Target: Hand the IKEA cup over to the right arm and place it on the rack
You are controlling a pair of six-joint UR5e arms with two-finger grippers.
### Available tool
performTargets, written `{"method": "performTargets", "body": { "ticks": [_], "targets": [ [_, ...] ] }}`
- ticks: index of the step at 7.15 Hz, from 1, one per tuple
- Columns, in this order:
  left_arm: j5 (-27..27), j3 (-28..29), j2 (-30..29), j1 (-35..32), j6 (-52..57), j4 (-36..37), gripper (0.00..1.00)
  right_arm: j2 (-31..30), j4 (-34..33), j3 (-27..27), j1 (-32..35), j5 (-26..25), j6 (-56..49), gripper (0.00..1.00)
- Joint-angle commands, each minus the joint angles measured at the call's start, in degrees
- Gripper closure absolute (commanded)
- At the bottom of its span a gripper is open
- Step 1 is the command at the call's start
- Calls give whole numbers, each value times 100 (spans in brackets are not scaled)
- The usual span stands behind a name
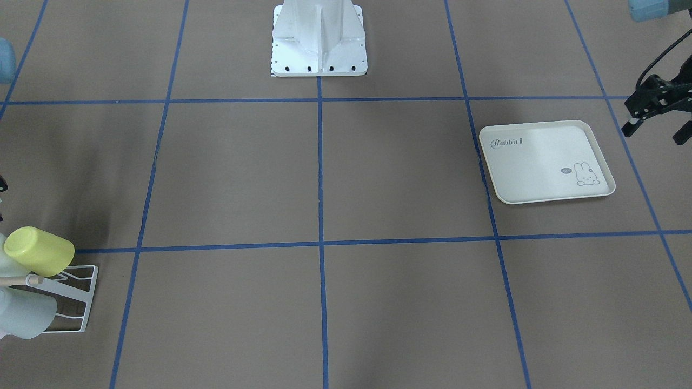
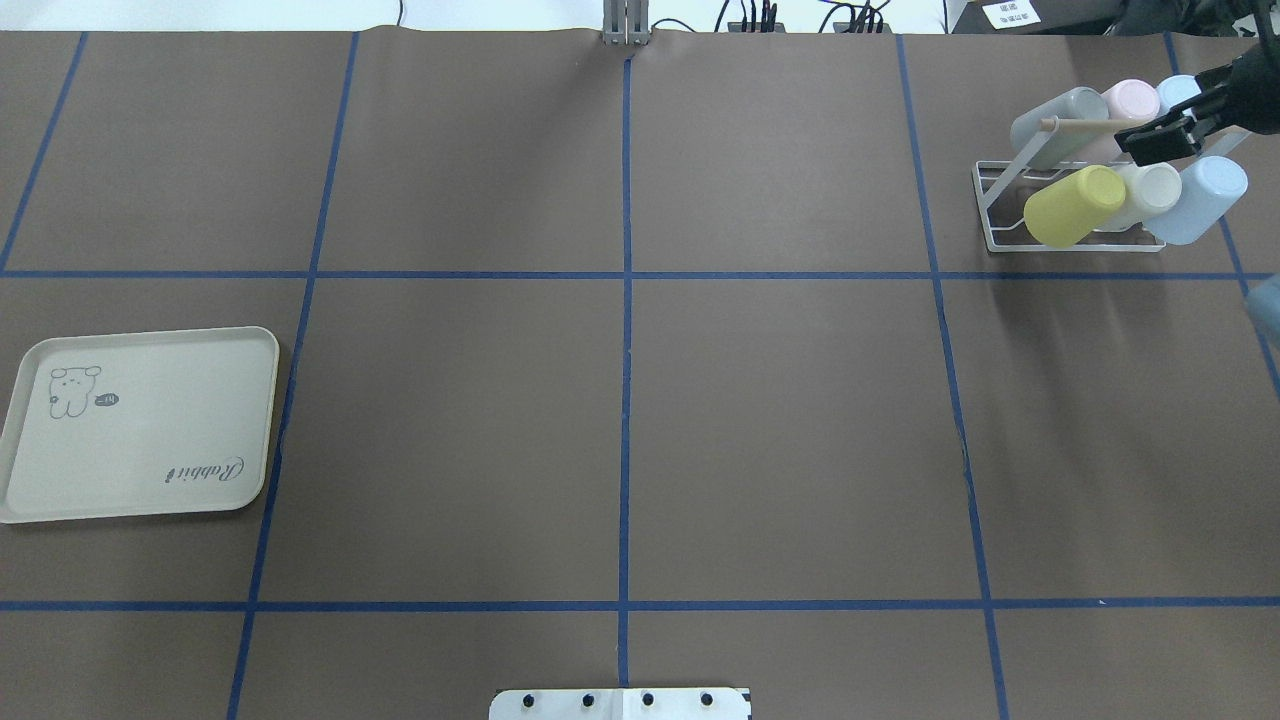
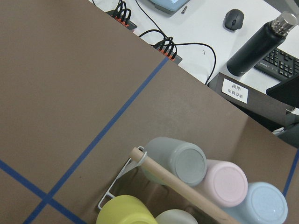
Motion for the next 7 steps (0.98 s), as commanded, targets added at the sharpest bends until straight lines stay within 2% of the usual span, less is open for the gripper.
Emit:
{"method": "performTargets", "body": {
  "ticks": [1, 2, 3, 4, 5, 7],
  "targets": [
    [-31, -28, 653, -314, 780, 225, 0, 411, -1673, 362, 33, 375, -58, 0],
    [21, -28, 1090, -376, 1025, 270, 0, 376, -1762, 284, 198, 761, -67, 0],
    [31, 67, 1477, -542, 1115, 279, 0, 384, -2033, 274, 322, 922, -136, 0],
    [22, 155, 1507, -604, 1124, 297, 0, 376, -2366, 265, 401, 984, -424, 0],
    [-22, 295, 1603, -875, 1716, 305, 0, 402, -2961, 248, 602, 1080, -610, 0],
    [-13, 280, 1308, -1526, 2861, 1522, 0, -121, -3144, 239, 1155, 1300, -1712, 0]
  ]
}}
